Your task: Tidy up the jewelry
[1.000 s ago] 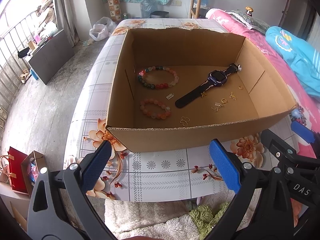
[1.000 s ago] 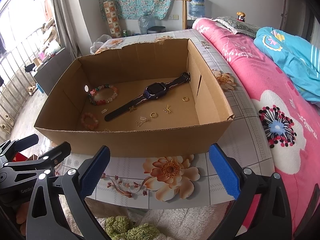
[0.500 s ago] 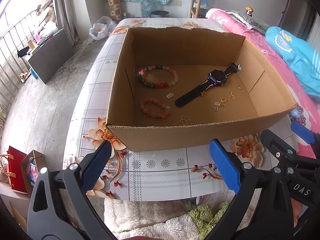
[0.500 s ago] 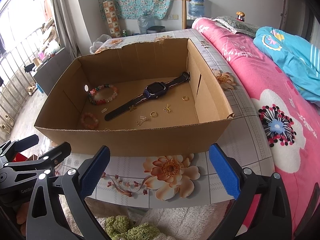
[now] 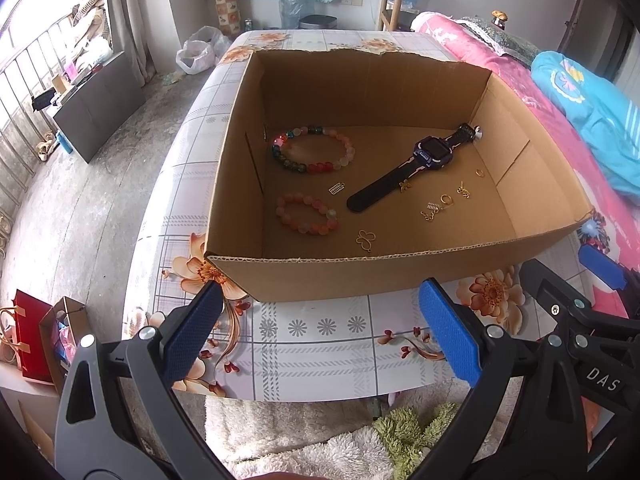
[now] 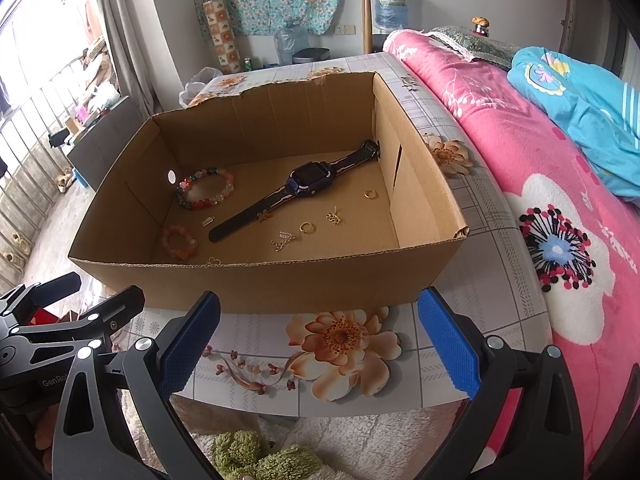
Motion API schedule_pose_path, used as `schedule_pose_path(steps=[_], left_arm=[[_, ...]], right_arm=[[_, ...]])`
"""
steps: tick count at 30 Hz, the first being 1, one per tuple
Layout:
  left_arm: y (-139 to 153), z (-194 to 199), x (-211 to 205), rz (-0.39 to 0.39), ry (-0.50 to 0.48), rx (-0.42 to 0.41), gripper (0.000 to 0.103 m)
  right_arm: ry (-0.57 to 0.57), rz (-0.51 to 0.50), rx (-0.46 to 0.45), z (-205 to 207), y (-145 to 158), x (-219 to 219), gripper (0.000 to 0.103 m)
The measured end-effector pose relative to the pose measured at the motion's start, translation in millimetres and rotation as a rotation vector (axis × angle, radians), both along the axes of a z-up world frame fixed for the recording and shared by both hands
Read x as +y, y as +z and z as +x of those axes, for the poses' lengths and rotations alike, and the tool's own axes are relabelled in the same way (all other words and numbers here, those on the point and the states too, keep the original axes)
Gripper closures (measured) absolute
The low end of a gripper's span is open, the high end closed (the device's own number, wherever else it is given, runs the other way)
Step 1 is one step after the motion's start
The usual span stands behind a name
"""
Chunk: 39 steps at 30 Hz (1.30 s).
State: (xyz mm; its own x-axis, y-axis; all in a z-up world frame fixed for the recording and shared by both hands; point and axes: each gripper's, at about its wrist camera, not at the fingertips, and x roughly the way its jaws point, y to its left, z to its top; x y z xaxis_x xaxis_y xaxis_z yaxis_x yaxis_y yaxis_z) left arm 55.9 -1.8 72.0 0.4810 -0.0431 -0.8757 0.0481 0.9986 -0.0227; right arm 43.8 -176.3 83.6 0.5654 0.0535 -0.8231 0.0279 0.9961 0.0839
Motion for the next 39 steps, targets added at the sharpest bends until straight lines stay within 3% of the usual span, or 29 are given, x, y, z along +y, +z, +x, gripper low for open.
schedule_pose_path(steps=[39], left_arm=[[-0.9, 7.3, -5.4, 0.002, 0.003, 0.028, 0.008]], right_arm=[[-0.018, 0.013, 0.024, 8.7, -1.5, -3.2, 0.007]])
